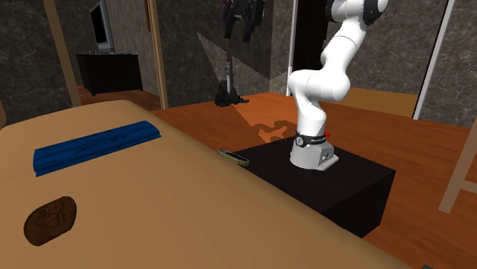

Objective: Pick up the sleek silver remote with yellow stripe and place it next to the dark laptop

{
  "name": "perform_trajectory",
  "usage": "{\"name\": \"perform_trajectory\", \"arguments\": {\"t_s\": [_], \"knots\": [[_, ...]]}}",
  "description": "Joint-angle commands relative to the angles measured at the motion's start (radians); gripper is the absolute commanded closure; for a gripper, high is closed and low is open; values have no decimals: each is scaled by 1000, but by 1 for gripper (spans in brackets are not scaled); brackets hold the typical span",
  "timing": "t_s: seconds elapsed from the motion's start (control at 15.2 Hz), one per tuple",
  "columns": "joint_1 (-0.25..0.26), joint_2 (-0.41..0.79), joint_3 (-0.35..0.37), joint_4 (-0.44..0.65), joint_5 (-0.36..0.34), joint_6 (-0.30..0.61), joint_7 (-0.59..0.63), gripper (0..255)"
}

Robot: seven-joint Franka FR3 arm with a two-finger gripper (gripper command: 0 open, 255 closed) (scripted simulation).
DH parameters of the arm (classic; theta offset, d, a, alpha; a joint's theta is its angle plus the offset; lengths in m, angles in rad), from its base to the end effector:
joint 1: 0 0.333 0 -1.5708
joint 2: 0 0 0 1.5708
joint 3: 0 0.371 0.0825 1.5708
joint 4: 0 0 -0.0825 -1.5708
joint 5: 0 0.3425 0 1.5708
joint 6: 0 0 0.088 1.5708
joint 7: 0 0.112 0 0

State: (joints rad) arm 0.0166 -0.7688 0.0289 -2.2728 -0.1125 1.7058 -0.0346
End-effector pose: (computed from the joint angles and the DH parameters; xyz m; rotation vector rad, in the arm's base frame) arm 0.2463 0.0049 0.6708 2.9919 0.1166 0.3032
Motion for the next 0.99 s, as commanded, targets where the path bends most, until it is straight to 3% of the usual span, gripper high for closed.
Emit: {"name": "perform_trajectory", "arguments": {"t_s": [0.0,0.53,0.92], "knots": [[0,0,0,0,0,0,0,0],[-67,-90,60,-326,137,284,349,0],[-93,-67,151,-515,270,549,614,0]]}}
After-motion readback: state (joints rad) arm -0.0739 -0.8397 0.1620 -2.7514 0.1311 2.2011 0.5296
